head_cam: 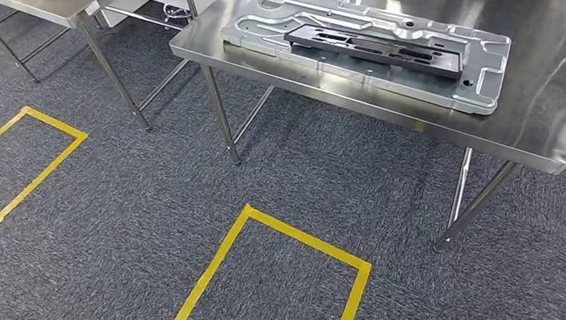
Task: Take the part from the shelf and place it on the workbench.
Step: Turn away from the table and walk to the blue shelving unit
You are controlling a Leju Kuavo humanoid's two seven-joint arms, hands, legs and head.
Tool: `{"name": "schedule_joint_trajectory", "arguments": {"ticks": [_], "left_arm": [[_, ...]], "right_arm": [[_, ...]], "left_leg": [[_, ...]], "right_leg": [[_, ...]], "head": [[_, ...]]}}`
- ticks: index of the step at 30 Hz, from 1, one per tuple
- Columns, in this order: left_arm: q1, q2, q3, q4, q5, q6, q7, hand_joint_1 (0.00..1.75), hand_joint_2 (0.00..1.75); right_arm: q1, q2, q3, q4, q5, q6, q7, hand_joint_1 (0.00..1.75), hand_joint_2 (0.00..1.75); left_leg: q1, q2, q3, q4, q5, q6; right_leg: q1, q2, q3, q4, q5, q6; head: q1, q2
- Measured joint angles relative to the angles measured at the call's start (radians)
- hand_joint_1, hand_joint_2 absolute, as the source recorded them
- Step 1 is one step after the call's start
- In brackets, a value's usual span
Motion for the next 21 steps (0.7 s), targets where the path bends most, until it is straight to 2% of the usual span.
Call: {"name": "schedule_joint_trajectory", "arguments": {"ticks": [2,4,5,6,7,8,9,11,12,13,15,16,17,19,20,21], "left_arm": [[-0.001,-0.002,0.0,0.0,-0.002,0.002,0.0,0.0,0.0],[0.002,-0.002,0.0,0.0,-0.005,0.003,0.0,0.0,0.0],[0.004,-0.002,0.0,0.0,-0.006,0.003,0.001,0.0,0.0],[0.005,-0.002,0.0,0.0,-0.007,0.002,0.001,0.0,0.0],[0.005,-0.002,0.0,0.0,-0.008,0.002,0.002,0.0,0.0],[0.004,-0.003,0.0,0.0,-0.009,0.001,0.002,0.0,0.0],[0.002,-0.004,0.0,0.0,-0.01,0.001,0.002,0.0,0.0],[0.001,-0.007,0.0,0.0,-0.01,0.001,0.002,0.0,0.0],[0.001,-0.008,0.0,0.0,-0.01,0.001,0.002,0.0,0.0],[0.001,-0.009,0.0,0.0,-0.01,0.001,0.002,0.0,0.0],[0.0,-0.009,0.0,0.0,-0.01,0.001,0.002,0.0,0.0],[-0.001,-0.009,0.0,0.0,-0.01,0.0,0.002,0.0,0.0],[-0.001,-0.009,0.0,0.0,-0.01,0.0,0.003,0.0,0.0],[0.001,-0.009,0.0,0.0,-0.01,0.0,0.003,0.0,0.0],[0.003,-0.009,0.0,0.0,-0.01,0.0,0.003,0.0,0.0],[0.004,-0.009,0.0,0.0,-0.01,0.0,0.004,0.0,0.0]], "right_arm": [[0.002,-0.003,0.0,0.001,0.007,0.0,0.007,0.0,1.75],[0.002,-0.006,0.001,0.001,0.022,-0.002,0.012,0.0,1.75],[0.002,-0.008,0.002,0.001,0.03,-0.003,0.013,0.0,1.75],[0.002,-0.009,0.003,0.001,0.036,-0.004,0.013,0.0,1.75],[0.002,-0.009,0.004,0.001,0.04,-0.006,0.015,0.0,1.75],[0.002,-0.01,0.004,0.001,0.043,-0.007,0.018,0.0,1.75],[0.002,-0.01,0.005,0.001,0.044,-0.01,0.022,0.0,1.75],[0.002,-0.013,0.007,0.001,0.047,-0.015,0.029,0.0,1.75],[0.002,-0.014,0.008,0.001,0.048,-0.017,0.031,0.0,1.75],[0.004,-0.015,0.009,0.001,0.049,-0.018,0.031,0.0,1.31],[0.009,-0.015,0.011,0.001,0.05,-0.018,0.031,0.0,0.44],[0.01,-0.015,0.012,0.002,0.05,-0.017,0.031,0.0,0.0],[0.01,-0.015,0.012,0.002,0.049,-0.016,0.031,0.0,0.0],[0.008,-0.014,0.012,0.003,0.048,-0.012,0.033,0.0,0.0],[0.008,-0.014,0.012,0.003,0.048,-0.009,0.034,0.0,0.0],[0.008,-0.014,0.012,0.004,0.048,-0.007,0.036,0.0,0.0]], "left_leg": [[0.005,0.02,0.006,-0.022,0.013,0.005],[0.002,0.042,0.008,-0.032,0.02,0.013],[0.0,0.054,0.008,-0.032,0.02,0.014],[-0.002,0.067,0.008,-0.032,0.02,0.015],[-0.004,0.079,0.008,-0.032,0.019,0.015],[-0.006,0.089,0.01,-0.032,0.019,0.016],[-0.008,0.099,0.012,-0.032,0.018,0.016],[-0.014,0.115,0.014,-0.031,0.016,0.014],[-0.016,0.124,0.014,-0.03,0.016,0.011],[-0.018,0.133,0.014,-0.03,0.015,0.008],[-0.02,0.149,0.016,-0.032,0.015,0.001],[-0.02,0.14,0.016,-0.027,0.009,-0.004],[-0.018,0.119,0.008,-0.007,-0.008,-0.01],[-0.009,0.068,-0.033,0.093,-0.068,-0.024],[-0.003,0.054,-0.062,0.159,-0.101,-0.03],[0.002,0.049,-0.084,0.212,-0.119,-0.036]], "right_leg": [[0.004,-0.034,-0.013,0.026,-0.024,0.01],[0.006,-0.078,-0.054,0.122,-0.085,0.016],[0.007,-0.086,-0.076,0.18,-0.114,0.018],[0.008,-0.09,-0.087,0.221,-0.128,0.02],[0.009,-0.092,-0.081,0.23,-0.125,0.021],[0.01,-0.097,-0.057,0.201,-0.104,0.019],[0.013,-0.107,-0.017,0.141,-0.074,0.015],[0.023,-0.159,0.057,0.008,-0.035,-0.004],[0.029,-0.177,0.076,-0.032,-0.028,-0.014],[0.033,-0.188,0.081,-0.049,-0.028,-0.022],[0.03,-0.167,0.08,-0.059,-0.019,-0.031],[0.025,-0.157,0.081,-0.066,-0.012,-0.034],[0.018,-0.147,0.082,-0.073,-0.006,-0.038],[0.009,-0.126,0.079,-0.079,0.003,-0.042],[0.006,-0.113,0.075,-0.078,0.005,-0.042],[0.004,-0.101,0.072,-0.076,0.007,-0.041]], "head": [[0.003,0.0],[0.006,0.0],[0.006,0.0],[0.006,0.0],[0.006,0.0],[0.006,0.0],[0.006,0.0],[0.005,0.0],[0.005,0.0],[0.005,0.0],[0.005,0.0],[0.005,0.0],[0.004,0.0],[0.002,0.0],[0.002,0.0],[0.002,0.0]]}}
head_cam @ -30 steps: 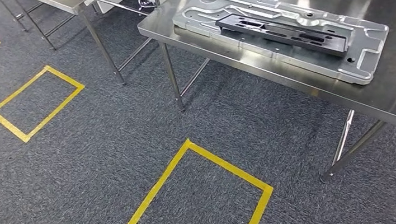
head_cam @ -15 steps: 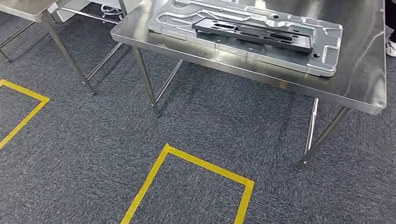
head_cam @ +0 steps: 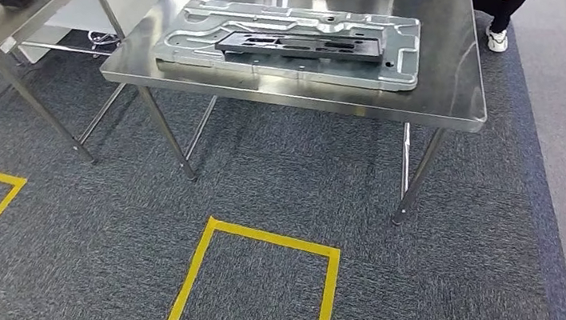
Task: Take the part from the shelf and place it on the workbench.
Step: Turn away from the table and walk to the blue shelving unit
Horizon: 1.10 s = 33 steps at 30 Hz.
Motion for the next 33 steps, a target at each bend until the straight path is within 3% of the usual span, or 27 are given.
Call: {"name": "schedule_joint_trajectory", "arguments": {"ticks": [1,2,4,6,7,9,11,12,13,15,16,17,18,20,22,24,26,27,29,31,32,33], "left_arm": [[0.001,0.0,0.0,0.0,-0.001,0.0,0.0,0.0,0.0],[0.001,0.0,0.0,0.0,-0.001,0.0,0.0,0.0,0.0],[0.001,0.001,0.0,0.0,-0.002,0.0,-0.001,0.0,0.0],[0.0,0.0,0.0,0.0,-0.002,0.0,-0.002,0.0,0.0],[0.0,0.0,0.0,0.0,-0.003,0.0,-0.002,0.0,0.0],[-0.002,0.0,0.0,0.0,-0.003,0.0,-0.002,0.0,0.0],[-0.003,0.0,0.0,0.0,-0.004,0.0,-0.002,0.0,0.0],[-0.003,0.0,0.0,0.0,-0.004,0.0,-0.002,0.0,0.0],[-0.002,0.0,0.0,0.0,-0.004,0.0,-0.003,0.0,0.0],[0.0,0.0,0.0,0.0,-0.004,0.0,-0.003,0.0,0.0],[0.0,0.0,0.0,0.0,-0.005,0.0,-0.003,0.0,0.0],[0.0,0.0,0.0,0.0,-0.005,0.001,-0.003,0.0,0.0],[-0.001,0.0,0.0,0.0,-0.006,0.001,-0.003,0.0,0.0],[-0.003,0.0,0.0,0.0,-0.006,0.002,-0.004,0.0,0.0],[-0.004,-0.002,0.0,0.0,-0.006,0.002,-0.006,0.0,0.0],[-0.006,-0.002,0.0,0.0,-0.006,0.002,-0.008,0.0,0.0],[-0.008,-0.002,0.0,0.0,-0.006,0.002,-0.009,0.0,0.0],[-0.008,-0.002,0.0,0.0,-0.006,0.002,-0.01,0.0,0.0],[-0.005,-0.002,0.0,0.0,-0.006,0.001,-0.009,0.0,0.0],[-0.002,-0.002,0.0,0.0,-0.005,0.0,-0.006,0.0,0.0],[0.0,-0.002,0.0,0.0,-0.004,-0.001,-0.004,0.0,0.0],[0.001,-0.001,0.0,0.0,-0.004,-0.001,-0.004,0.0,0.0]], "right_arm": [[0.001,0.0,0.0,0.001,0.001,0.003,0.002,0.0,0.0],[0.002,0.0,0.0,0.001,0.002,0.006,0.005,0.0,0.0],[0.003,0.0,0.0,0.002,0.007,0.01,0.01,0.0,0.0],[0.002,0.0,0.0,0.002,0.011,0.013,0.013,0.0,0.0],[0.002,-0.001,0.0,0.002,0.012,0.015,0.014,0.0,0.0],[0.005,-0.001,0.0,0.003,0.013,0.018,0.014,0.0,0.0],[0.007,-0.001,0.0,0.004,0.013,0.019,0.015,0.0,0.0],[0.006,-0.001,0.001,0.004,0.013,0.019,0.015,0.0,0.0],[0.005,-0.001,0.001,0.004,0.013,0.019,0.015,0.0,0.0],[0.004,-0.001,0.002,0.004,0.014,0.022,0.015,0.0,0.0],[0.005,-0.001,0.002,0.004,0.016,0.024,0.016,0.0,0.0],[0.006,-0.001,0.002,0.005,0.018,0.025,0.017,0.0,0.0],[0.007,-0.001,0.002,0.005,0.019,0.026,0.018,0.0,0.0],[0.008,-0.002,0.002,0.005,0.022,0.027,0.02,0.0,0.0],[0.006,-0.004,0.003,0.005,0.023,0.027,0.02,0.0,0.0],[0.007,-0.004,0.003,0.005,0.024,0.027,0.021,0.0,0.0],[0.008,-0.004,0.003,0.006,0.024,0.027,0.022,0.0,0.0],[0.008,-0.004,0.003,0.006,0.024,0.026,0.022,0.0,0.0],[0.006,-0.003,0.003,0.006,0.024,0.025,0.023,0.0,0.0],[0.007,-0.001,0.004,0.007,0.024,0.02,0.022,0.0,0.0],[0.008,0.0,0.004,0.007,0.022,0.016,0.021,0.0,0.0],[0.009,0.002,0.003,0.008,0.019,0.011,0.018,0.0,0.0]], "left_leg": [[0.005,-0.002,-0.009,0.022,0.001,-0.005],[0.009,-0.003,0.001,0.004,0.022,-0.009],[0.019,-0.024,0.061,-0.117,0.089,-0.018],[0.024,-0.062,0.105,-0.217,0.121,-0.018],[0.023,-0.074,0.109,-0.232,0.12,-0.013],[0.019,-0.062,0.107,-0.233,0.124,0.005],[0.018,-0.043,0.106,-0.24,0.133,0.024],[0.017,-0.031,0.104,-0.243,0.136,0.031],[0.014,-0.02,0.102,-0.243,0.138,0.035],[0.006,0.004,0.097,-0.243,0.139,0.04],[0.002,0.016,0.095,-0.243,0.139,0.042],[-0.002,0.026,0.095,-0.243,0.139,0.043],[-0.006,0.036,0.096,-0.243,0.139,0.044],[-0.014,0.053,0.099,-0.243,0.138,0.044],[-0.017,0.068,0.101,-0.243,0.136,0.04],[-0.017,0.083,0.104,-0.246,0.136,0.032],[-0.016,0.066,0.103,-0.235,0.124,0.022],[-0.014,0.046,0.091,-0.205,0.103,0.016],[-0.007,0.005,0.041,-0.093,0.036,0.005],[0.001,-0.003,-0.004,0.011,-0.002,-0.004],[0.005,-0.003,-0.006,0.017,0.007,-0.008],[0.009,-0.004,0.011,-0.016,0.036,-0.011]], "right_leg": [[-0.003,0.013,-0.002,0.003,0.001,0.003],[-0.006,0.025,-0.004,0.006,0.001,0.007],[-0.015,0.05,-0.008,0.015,0.0,0.019],[-0.017,0.071,-0.017,0.028,-0.002,0.036],[-0.017,0.079,-0.023,0.03,0.0,0.045],[-0.02,0.093,-0.029,0.026,0.007,0.062],[-0.022,0.073,-0.042,0.045,-0.007,0.07],[-0.02,0.052,-0.059,0.083,-0.031,0.072],[-0.018,0.028,-0.086,0.139,-0.064,0.072],[-0.014,0.007,-0.146,0.269,-0.124,0.071],[-0.012,0.004,-0.16,0.303,-0.131,0.068],[-0.01,0.001,-0.155,0.3,-0.12,0.064],[-0.006,-0.004,-0.129,0.256,-0.092,0.056],[0.007,-0.033,-0.051,0.116,-0.036,0.035],[0.02,-0.055,-0.011,0.033,-0.014,0.018],[0.023,-0.045,-0.011,0.02,-0.009,0.012],[0.015,-0.029,-0.006,0.004,0.003,0.006],[0.009,-0.021,-0.004,-0.003,0.009,0.003],[0.005,-0.005,-0.006,-0.008,0.015,-0.002],[0.004,0.014,-0.01,-0.004,0.016,-0.003],[0.003,0.026,-0.011,-0.001,0.016,-0.002],[0.001,0.037,-0.011,0.004,0.014,0.001]], "head": [[0.0,0.0],[0.0,0.0],[0.0,0.0],[0.0,0.0],[0.001,0.0],[0.001,0.0],[0.002,0.0],[0.002,0.0],[0.003,0.0],[0.003,0.0],[0.003,0.0],[0.003,0.0],[0.003,0.0],[0.002,0.0],[0.001,0.0],[0.001,0.0],[0.0,0.0],[-0.001,0.0],[-0.002,0.0],[-0.003,0.0],[-0.003,0.0],[-0.003,0.0]]}}
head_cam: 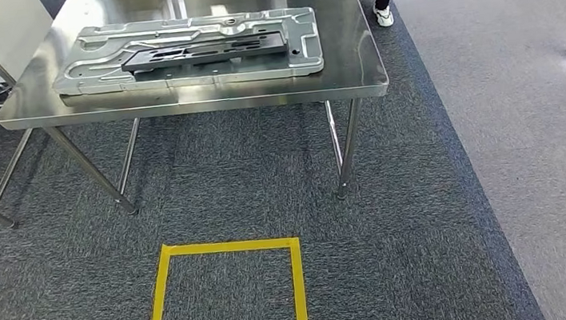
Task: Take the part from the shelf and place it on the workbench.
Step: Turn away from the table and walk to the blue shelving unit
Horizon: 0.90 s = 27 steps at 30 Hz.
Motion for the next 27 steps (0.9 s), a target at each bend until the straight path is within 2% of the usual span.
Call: {"name": "schedule_joint_trajectory", "arguments": {"ticks": [2,3,6,7,8,9,10,12,13,14,15,16,17,19,20,21,23,24,25,27], "left_arm": [[0.001,0.001,0.0,0.0,0.001,0.0,0.0,0.0,0.0],[0.001,0.001,0.0,0.0,0.001,0.0,0.0,0.0,0.0],[0.001,0.001,0.0,0.0,0.001,0.0,0.0,0.0,0.0],[0.001,0.002,0.0,0.0,0.001,0.0,0.0,0.0,0.0],[0.0,0.002,0.0,0.0,0.001,0.0,-0.003,0.0,0.0],[-0.001,0.002,0.0,0.0,0.0,0.0,-0.005,0.0,0.0],[-0.002,0.002,0.0,0.0,-0.002,-0.001,-0.008,0.0,0.0],[-0.001,0.002,0.0,0.0,-0.005,-0.002,-0.012,0.0,0.0],[0.001,0.002,0.0,0.0,-0.007,-0.002,-0.011,0.0,0.0],[0.002,0.002,0.0,0.0,-0.009,-0.003,-0.01,0.0,0.0],[0.002,0.002,0.0,0.0,-0.012,-0.004,-0.009,0.0,0.0],[0.002,0.002,0.0,0.0,-0.014,-0.005,-0.008,0.0,0.0],[0.001,0.002,0.0,0.0,-0.016,-0.006,-0.007,0.0,0.0],[0.001,0.002,0.0,0.0,-0.017,-0.008,-0.005,0.0,0.0],[0.001,0.002,0.0,0.0,-0.017,-0.009,-0.004,0.0,0.0],[0.0,0.002,0.0,0.0,-0.017,-0.01,-0.004,0.0,0.0],[-0.003,0.002,0.0,0.0,-0.017,-0.012,-0.003,0.0,0.0],[-0.004,0.002,0.0,0.0,-0.017,-0.013,-0.004,0.0,0.0],[-0.004,0.002,0.0,0.0,-0.017,-0.013,-0.005,0.0,0.0],[-0.003,0.002,0.0,0.0,-0.017,-0.013,-0.007,0.0,0.0]], "right_arm": [[0.0,0.004,-0.001,0.0,-0.006,-0.005,-0.006,0.0,0.0],[0.0,0.005,-0.001,0.0,-0.007,-0.005,-0.008,0.0,0.0],[-0.001,0.006,-0.001,0.0,-0.008,-0.005,-0.008,0.0,0.0],[-0.002,0.007,-0.002,0.0,-0.01,-0.005,-0.009,0.0,0.0],[-0.003,0.008,-0.005,0.0,-0.012,-0.005,-0.009,0.0,0.0],[-0.004,0.009,-0.009,0.0,-0.014,-0.004,-0.009,0.0,0.0],[-0.006,0.01,-0.014,0.0,-0.018,-0.004,-0.008,0.0,0.0],[-0.007,0.01,-0.021,0.0,-0.022,-0.002,-0.005,0.0,0.0],[-0.008,0.01,-0.023,0.0,-0.024,-0.002,-0.004,0.0,0.0],[-0.008,0.01,-0.025,0.0,-0.026,-0.001,-0.003,0.0,0.0],[-0.007,0.01,-0.028,0.0,-0.027,0.0,-0.002,0.0,0.0],[-0.005,0.01,-0.031,0.0,-0.028,0.002,-0.001,0.0,0.0],[-0.004,0.009,-0.033,0.0,-0.028,0.003,-0.001,0.0,0.0],[-0.005,0.008,-0.038,0.0,-0.028,0.005,-0.001,0.0,0.0],[-0.006,0.007,-0.039,0.0,-0.028,0.006,0.0,0.0,0.0],[-0.007,0.007,-0.041,0.0,-0.028,0.007,0.0,0.0,0.0],[-0.007,0.007,-0.043,0.0,-0.028,0.01,0.0,0.0,0.0],[-0.007,0.007,-0.044,0.0,-0.029,0.012,0.0,0.0,0.0],[-0.007,0.007,-0.046,0.0,-0.031,0.013,0.0,0.0,0.0],[-0.009,0.007,-0.051,0.0,-0.04,0.018,0.002,0.0,0.0]], "left_leg": [[0.007,-0.01,0.055,-0.113,0.067,-0.005],[0.009,-0.015,0.074,-0.152,0.087,-0.006],[0.01,-0.023,0.086,-0.177,0.098,-0.006],[0.01,-0.031,0.09,-0.189,0.095,-0.002],[0.007,-0.037,0.094,-0.202,0.095,0.006],[0.006,-0.036,0.098,-0.217,0.096,0.019],[0.004,-0.03,0.1,-0.228,0.097,0.033],[0.003,-0.003,0.099,-0.237,0.105,0.049],[0.002,0.008,0.097,-0.237,0.105,0.05],[0.001,0.02,0.096,-0.237,0.105,0.05],[-0.001,0.03,0.096,-0.236,0.104,0.05],[-0.002,0.04,0.097,-0.236,0.103,0.05],[-0.003,0.049,0.099,-0.236,0.101,0.049],[-0.006,0.065,0.105,-0.236,0.096,0.044],[-0.007,0.072,0.106,-0.235,0.094,0.04],[-0.009,0.08,0.108,-0.235,0.092,0.035],[-0.01,0.093,0.113,-0.238,0.089,0.024],[-0.009,0.087,0.114,-0.233,0.084,0.019],[-0.007,0.071,0.107,-0.214,0.068,0.015],[-0.003,0.026,0.064,-0.114,0.008,0.008]], "right_leg": [[-0.004,0.019,-0.001,0.009,-0.004,0.007],[-0.004,0.024,-0.001,0.012,-0.005,0.009],[-0.005,0.027,-0.002,0.015,-0.006,0.011],[-0.004,0.032,-0.005,0.018,-0.006,0.017],[-0.005,0.04,-0.01,0.02,-0.005,0.027],[-0.006,0.033,-0.019,0.031,-0.011,0.039],[-0.007,0.02,-0.036,0.057,-0.027,0.051],[-0.008,-0.021,-0.089,0.164,-0.087,0.062],[-0.009,-0.029,-0.122,0.23,-0.117,0.064],[-0.009,-0.032,-0.146,0.28,-0.132,0.066],[-0.01,-0.034,-0.154,0.298,-0.129,0.066],[-0.01,-0.037,-0.142,0.275,-0.107,0.065],[-0.008,-0.046,-0.11,0.217,-0.074,0.061],[0.0,-0.081,-0.037,0.077,-0.02,0.047],[0.005,-0.094,-0.017,0.035,-0.009,0.042],[0.009,-0.098,-0.01,0.017,-0.008,0.037],[0.009,-0.08,-0.011,0.013,-0.005,0.029],[0.006,-0.071,-0.009,0.008,-0.001,0.024],[0.002,-0.064,-0.007,0.002,0.003,0.018],[-0.002,-0.048,-0.005,-0.004,0.007,0.01]], "head": [[0.0,0.0],[0.0,0.0],[0.0,0.0],[0.001,0.0],[0.001,0.0],[0.002,0.0],[0.003,0.0],[0.004,0.0],[0.004,0.0],[0.004,0.0],[0.004,0.0],[0.004,0.0],[0.004,0.0],[0.003,0.0],[0.003,0.0],[0.003,0.0],[0.003,0.0],[0.003,0.0],[0.002,0.0],[0.0,0.0]]}}
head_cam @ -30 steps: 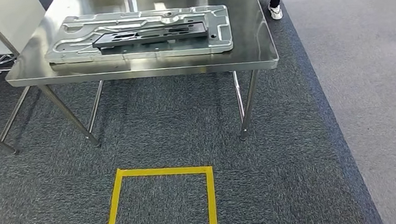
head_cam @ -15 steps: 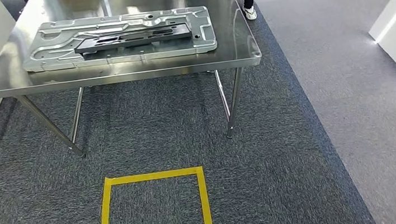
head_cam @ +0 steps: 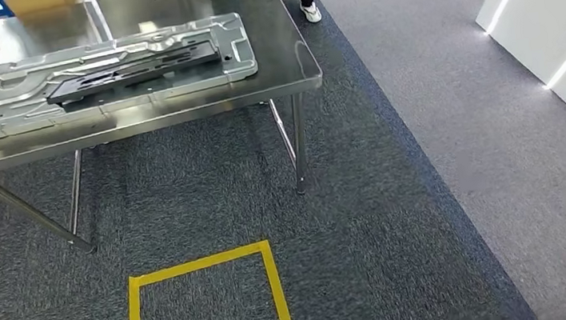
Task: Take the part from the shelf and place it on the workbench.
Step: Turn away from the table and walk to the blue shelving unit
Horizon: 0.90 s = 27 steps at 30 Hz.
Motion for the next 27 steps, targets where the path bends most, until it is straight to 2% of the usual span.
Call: {"name": "schedule_joint_trajectory", "arguments": {"ticks": [1,2,3,4,5,6,7,8,9,11,12,14,16,17,18,19,20,21,23,24,25,27], "left_arm": [[0.002,0.0,0.0,0.0,0.0,0.0,0.0,0.0,0.0],[0.003,0.0,0.0,0.0,0.0,0.0,0.0,0.0,0.0],[0.004,0.0,0.0,0.0,0.0,0.0,0.0,0.0,0.0],[0.005,0.0,0.0,0.0,0.0,0.0,0.0,0.0,0.0],[0.005,0.0,0.0,0.0,0.0,0.0,0.0,0.0,0.0],[0.006,0.001,0.0,0.0,0.0,0.0,0.0,0.0,0.0],[0.006,0.001,0.0,0.0,0.0,0.0,0.0,0.0,0.0],[0.005,0.001,0.0,0.0,-0.001,0.0,0.001,0.0,0.0],[0.005,0.001,0.0,0.0,-0.002,0.0,0.002,0.0,0.0],[0.003,0.001,0.0,0.0,-0.007,-0.002,0.006,0.0,0.0],[0.002,0.001,0.0,0.0,-0.012,-0.004,0.009,0.0,0.0],[0.002,0.001,-0.001,0.0,-0.019,-0.007,0.014,0.0,0.0],[0.005,0.001,-0.002,0.0,-0.021,-0.008,0.018,0.0,0.0],[0.007,0.001,-0.002,0.0,-0.022,-0.009,0.019,0.0,0.0],[0.007,0.001,-0.002,0.0,-0.022,-0.01,0.019,0.0,0.0],[0.007,0.001,-0.002,0.0,-0.023,-0.012,0.02,0.0,0.0],[0.006,0.001,-0.002,0.0,-0.024,-0.015,0.021,0.0,0.0],[0.005,0.001,-0.003,0.0,-0.025,-0.019,0.023,0.0,0.0],[0.004,0.002,-0.003,0.0,-0.029,-0.026,0.026,0.0,0.0],[0.004,0.002,-0.003,0.0,-0.03,-0.028,0.029,0.0,0.0],[0.003,0.002,-0.003,0.0,-0.031,-0.029,0.031,0.0,0.0],[-0.001,0.002,-0.003,0.0,-0.031,-0.028,0.037,0.0,0.0]], "right_arm": [[-0.001,0.0,-0.004,0.0,-0.005,0.004,0.002,0.0,0.0],[-0.001,0.0,-0.008,0.0,-0.01,0.007,0.004,0.0,0.0],[-0.001,0.0,-0.013,0.0,-0.013,0.011,0.005,0.0,0.0],[-0.001,0.0,-0.017,0.0,-0.015,0.012,0.006,0.0,0.0],[-0.001,0.0,-0.019,0.0,-0.017,0.013,0.006,0.0,0.0],[-0.001,0.0,-0.021,0.0,-0.018,0.013,0.006,0.0,0.0],[-0.002,0.0,-0.022,0.0,-0.019,0.014,0.006,0.0,0.0],[-0.003,0.0,-0.024,0.0,-0.021,0.015,0.006,0.0,0.0],[-0.003,0.0,-0.025,0.0,-0.023,0.016,0.007,0.0,0.0],[-0.002,0.0,-0.032,0.0,-0.026,0.019,0.01,0.0,0.0],[0.0,0.0,-0.036,0.0,-0.027,0.02,0.012,0.0,0.0],[-0.001,0.0,-0.04,0.0,-0.026,0.021,0.016,0.0,0.0],[-0.004,0.0,-0.043,0.0,-0.026,0.021,0.018,0.0,0.0],[-0.005,0.0,-0.044,0.0,-0.025,0.021,0.019,0.0,0.0],[-0.005,0.0,-0.045,0.0,-0.025,0.021,0.02,0.0,0.0],[-0.005,0.0,-0.046,0.0,-0.025,0.021,0.022,0.0,0.0],[-0.005,0.0,-0.047,0.0,-0.025,0.021,0.024,0.0,0.0],[-0.005,0.0,-0.047,0.0,-0.025,0.021,0.025,0.0,0.0],[-0.008,0.0,-0.047,0.0,-0.024,0.02,0.028,0.0,0.0],[-0.01,0.0,-0.048,0.0,-0.024,0.02,0.029,0.0,0.0],[-0.011,0.0,-0.048,0.0,-0.023,0.019,0.031,0.0,0.0],[-0.01,0.0,-0.051,0.0,-0.021,0.019,0.034,0.0,0.0]], "left_leg": [[0.001,-0.014,-0.033,0.07,-0.033,-0.002],[0.001,-0.02,-0.062,0.129,-0.053,-0.004],[0.002,-0.023,-0.079,0.16,-0.053,-0.006],[0.002,-0.024,-0.079,0.15,-0.033,-0.006],[0.003,-0.028,-0.059,0.102,0.004,-0.005],[0.005,-0.041,-0.031,0.032,0.044,-0.003],[0.006,-0.058,-0.004,-0.033,0.071,-0.001],[0.006,-0.072,0.014,-0.078,0.087,0.003],[0.005,-0.082,0.021,-0.099,0.09,0.007],[0.002,-0.073,0.023,-0.104,0.091,0.02],[0.002,-0.064,0.025,-0.108,0.095,0.028],[0.005,-0.045,0.027,-0.118,0.104,0.043],[0.003,-0.024,0.025,-0.121,0.105,0.048],[0.002,-0.012,0.024,-0.12,0.105,0.049],[0.001,0.0,0.023,-0.12,0.104,0.049],[0.0,0.01,0.024,-0.12,0.103,0.049],[0.0,0.019,0.025,-0.12,0.102,0.048],[-0.001,0.028,0.028,-0.12,0.1,0.046],[-0.005,0.043,0.034,-0.119,0.095,0.038],[-0.006,0.05,0.037,-0.119,0.093,0.033],[-0.007,0.057,0.039,-0.12,0.092,0.027],[-0.007,0.065,0.045,-0.122,0.089,0.017]], "right_leg": [[0.0,0.01,-0.001,0.001,0.001,-0.002],[0.0,0.021,-0.003,0.002,0.001,-0.003],[0.0,0.033,-0.003,0.004,0.0,-0.003],[0.0,0.045,-0.003,0.006,0.0,-0.002],[0.0,0.058,-0.003,0.009,-0.001,0.0],[-0.001,0.069,-0.004,0.013,-0.003,0.002],[0.001,0.08,-0.006,0.019,-0.005,0.006],[0.002,0.089,-0.009,0.024,-0.006,0.012],[0.002,0.097,-0.012,0.027,-0.007,0.018],[0.0,0.111,-0.017,0.025,-0.004,0.033],[-0.002,0.106,-0.019,0.029,-0.006,0.039],[-0.002,0.07,-0.043,0.077,-0.038,0.048],[-0.002,0.028,-0.102,0.197,-0.103,0.055],[-0.003,0.02,-0.133,0.259,-0.127,0.058],[-0.004,0.015,-0.15,0.296,-0.135,0.06],[-0.004,0.012,-0.148,0.296,-0.124,0.06],[-0.004,0.007,-0.126,0.256,-0.097,0.058],[-0.002,-0.004,-0.087,0.187,-0.063,0.054],[0.006,-0.035,-0.019,0.06,-0.019,0.04],[0.009,-0.043,-0.004,0.028,-0.012,0.034],[0.013,-0.044,-0.001,0.019,-0.012,0.028],[0.011,-0.026,-0.002,0.012,-0.006,0.018]], "head": [[-0.001,0.0],[-0.001,0.0],[0.0,0.0],[0.0,0.0],[0.0,0.0],[0.0,0.0],[0.0,0.0],[0.0,0.0],[0.0,0.0],[0.001,0.0],[0.001,0.0],[0.002,0.0],[0.003,0.0],[0.003,0.0],[0.003,0.0],[0.003,0.0],[0.003,0.0],[0.003,0.0],[0.002,0.0],[0.002,0.0],[0.002,0.0],[0.002,0.0]]}}
